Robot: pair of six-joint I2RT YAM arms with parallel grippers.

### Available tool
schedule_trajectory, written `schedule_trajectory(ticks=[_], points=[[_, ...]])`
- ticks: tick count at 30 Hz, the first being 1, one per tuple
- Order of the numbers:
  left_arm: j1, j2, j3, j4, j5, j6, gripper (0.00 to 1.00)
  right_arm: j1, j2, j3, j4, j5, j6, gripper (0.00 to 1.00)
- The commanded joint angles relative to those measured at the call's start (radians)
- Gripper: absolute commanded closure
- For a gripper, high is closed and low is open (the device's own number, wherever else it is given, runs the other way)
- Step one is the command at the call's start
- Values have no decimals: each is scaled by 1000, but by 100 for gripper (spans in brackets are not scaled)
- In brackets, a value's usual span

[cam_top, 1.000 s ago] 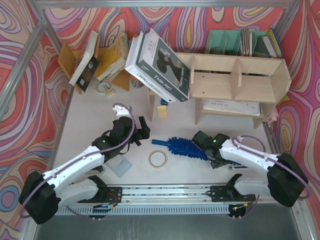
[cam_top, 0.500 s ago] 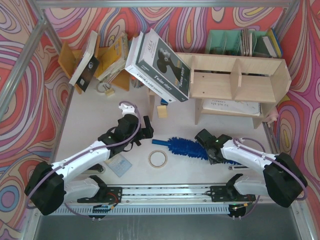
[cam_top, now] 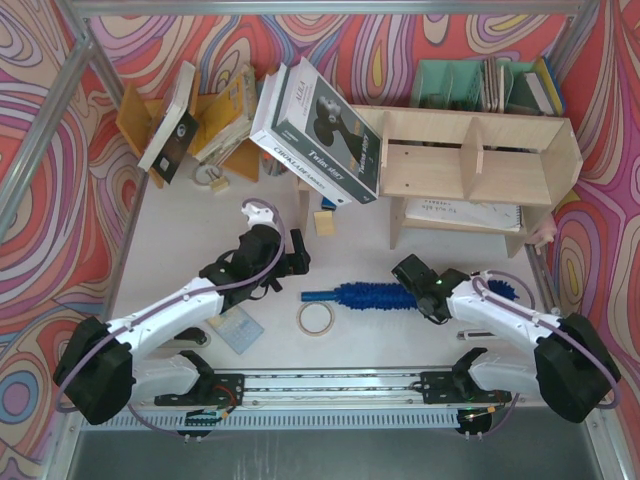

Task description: Dust the bookshelf with a duster

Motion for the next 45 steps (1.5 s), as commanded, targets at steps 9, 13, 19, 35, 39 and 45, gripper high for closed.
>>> schedule_trajectory(ticks=[9, 13, 19, 35, 39, 45], points=[[-4, -10, 82, -27, 59, 84, 2, -3, -90, 55, -66, 115, -92, 92], [-7, -27, 112, -51, 103, 115, 2, -3, -107, 65, -83, 127, -90, 98], [-45, -36, 166, -135, 158, 192, 2, -4, -149, 85, -78, 138, -108, 100], [-198, 148, 237, -175, 320, 373, 3, -4, -231, 101, -67, 148, -117, 100], [-211, 228, 250, -167, 366, 400, 6, -3, -239, 105, -68, 145, -124, 100], [-215, 272, 233, -111, 365, 418, 7, -4, -260, 132, -81, 151, -153, 100]])
